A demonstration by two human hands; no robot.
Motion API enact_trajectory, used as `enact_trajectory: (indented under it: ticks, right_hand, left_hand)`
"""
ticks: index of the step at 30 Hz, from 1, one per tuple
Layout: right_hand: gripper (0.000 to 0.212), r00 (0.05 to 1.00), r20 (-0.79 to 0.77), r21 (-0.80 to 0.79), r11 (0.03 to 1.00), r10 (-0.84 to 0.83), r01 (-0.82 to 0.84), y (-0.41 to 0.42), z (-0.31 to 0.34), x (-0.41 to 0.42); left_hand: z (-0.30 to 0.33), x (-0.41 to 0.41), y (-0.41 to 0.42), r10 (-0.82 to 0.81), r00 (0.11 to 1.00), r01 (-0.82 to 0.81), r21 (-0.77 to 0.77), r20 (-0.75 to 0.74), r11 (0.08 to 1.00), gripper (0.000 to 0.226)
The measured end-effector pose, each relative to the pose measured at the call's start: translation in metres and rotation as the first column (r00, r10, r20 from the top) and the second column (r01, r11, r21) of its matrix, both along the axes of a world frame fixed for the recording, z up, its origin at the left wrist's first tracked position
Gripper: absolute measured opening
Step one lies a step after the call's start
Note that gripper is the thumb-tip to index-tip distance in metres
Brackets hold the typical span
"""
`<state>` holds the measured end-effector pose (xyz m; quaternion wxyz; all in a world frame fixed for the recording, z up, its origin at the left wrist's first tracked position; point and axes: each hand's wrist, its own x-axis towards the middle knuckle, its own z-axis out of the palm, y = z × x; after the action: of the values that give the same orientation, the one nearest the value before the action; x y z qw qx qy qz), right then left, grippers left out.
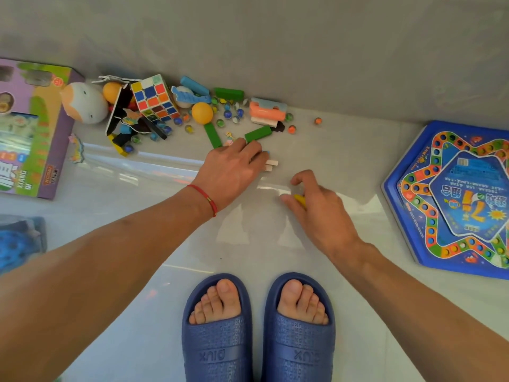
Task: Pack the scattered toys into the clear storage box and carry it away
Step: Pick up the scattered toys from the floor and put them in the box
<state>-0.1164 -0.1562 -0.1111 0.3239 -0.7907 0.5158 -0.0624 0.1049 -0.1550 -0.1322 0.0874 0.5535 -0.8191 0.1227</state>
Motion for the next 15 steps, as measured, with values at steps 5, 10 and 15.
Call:
enact_trajectory:
  ticks: [5, 10, 15]
  right_hand:
    - [0.021, 0.960, -0.222, -0.188, 0.959, 0.168, -0.212, 0.018, -0.014, 0.002]
    - [0.009, 0.999, -0.037, -0.088, 0.996, 0.023, -0.026, 0.019, -0.010, -0.001]
    - [0.019, 0.687, 0.144, 0.745, 0.535, -0.712, 0.398, 0.006, 0.011, -0.001]
  left_hand:
    - [-0.006, -0.005, 0.016, -0.024, 0.998, 0.025, 0.014, -0.061, 1.000, 0.027]
    - [-0.007, -0.011, 0.020, -0.058, 0.998, 0.059, 0.031, -0.014, 0.998, 0.029]
    - [-0.004, -0.016, 0.019, -0.040, 0.999, 0.038, 0.058, 0.032, 0.998, 0.026]
